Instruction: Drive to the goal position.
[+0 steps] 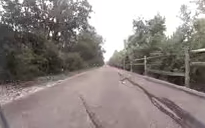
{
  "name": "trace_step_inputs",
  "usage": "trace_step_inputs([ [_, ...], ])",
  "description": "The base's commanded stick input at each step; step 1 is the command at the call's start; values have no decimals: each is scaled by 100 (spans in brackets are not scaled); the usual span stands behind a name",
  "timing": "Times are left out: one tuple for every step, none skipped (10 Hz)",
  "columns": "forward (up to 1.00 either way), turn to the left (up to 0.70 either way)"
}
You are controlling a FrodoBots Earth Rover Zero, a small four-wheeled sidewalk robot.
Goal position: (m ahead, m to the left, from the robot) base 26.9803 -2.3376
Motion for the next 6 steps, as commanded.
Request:
trace_step_inputs([
  [70, 0],
  [70, 0],
  [70, 0],
  [70, 1],
  [70, 2],
  [70, 2],
])
